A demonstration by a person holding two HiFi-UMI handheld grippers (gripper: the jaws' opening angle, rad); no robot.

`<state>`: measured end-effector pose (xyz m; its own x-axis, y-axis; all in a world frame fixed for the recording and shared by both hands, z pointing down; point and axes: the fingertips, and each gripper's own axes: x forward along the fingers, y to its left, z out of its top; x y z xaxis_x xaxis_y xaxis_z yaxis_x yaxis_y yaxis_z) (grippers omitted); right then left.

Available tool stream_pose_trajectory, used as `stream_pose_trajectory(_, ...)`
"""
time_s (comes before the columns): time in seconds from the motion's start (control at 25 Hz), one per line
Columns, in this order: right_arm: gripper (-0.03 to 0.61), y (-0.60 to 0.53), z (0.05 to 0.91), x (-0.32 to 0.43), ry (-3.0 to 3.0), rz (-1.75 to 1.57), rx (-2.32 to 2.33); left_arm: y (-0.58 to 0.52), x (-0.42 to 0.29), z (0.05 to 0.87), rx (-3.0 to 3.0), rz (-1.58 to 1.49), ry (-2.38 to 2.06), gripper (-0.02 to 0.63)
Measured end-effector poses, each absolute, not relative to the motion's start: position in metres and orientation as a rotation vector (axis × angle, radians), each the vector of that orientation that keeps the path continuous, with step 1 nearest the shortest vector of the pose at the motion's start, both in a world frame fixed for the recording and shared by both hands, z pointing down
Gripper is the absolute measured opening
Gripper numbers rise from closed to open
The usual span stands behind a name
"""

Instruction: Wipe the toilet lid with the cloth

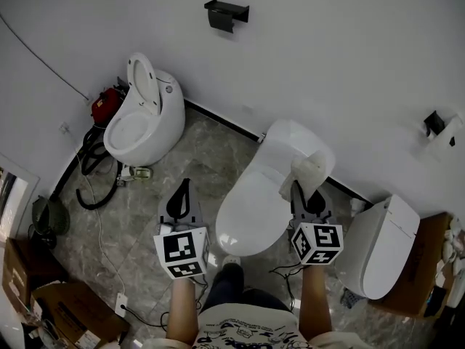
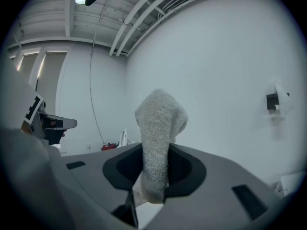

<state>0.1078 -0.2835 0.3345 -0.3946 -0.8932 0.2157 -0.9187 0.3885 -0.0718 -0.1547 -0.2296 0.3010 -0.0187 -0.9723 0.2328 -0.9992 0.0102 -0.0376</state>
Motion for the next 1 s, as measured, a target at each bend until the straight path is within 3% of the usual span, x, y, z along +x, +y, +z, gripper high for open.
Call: stream_pose_trajectory(1.0, 0.104, -0.362, 0.482, 0.091, -2.356, 0.403, 1.362, -0.303, -0.17, 0.437, 1.912, 0.438, -2.052, 0.008)
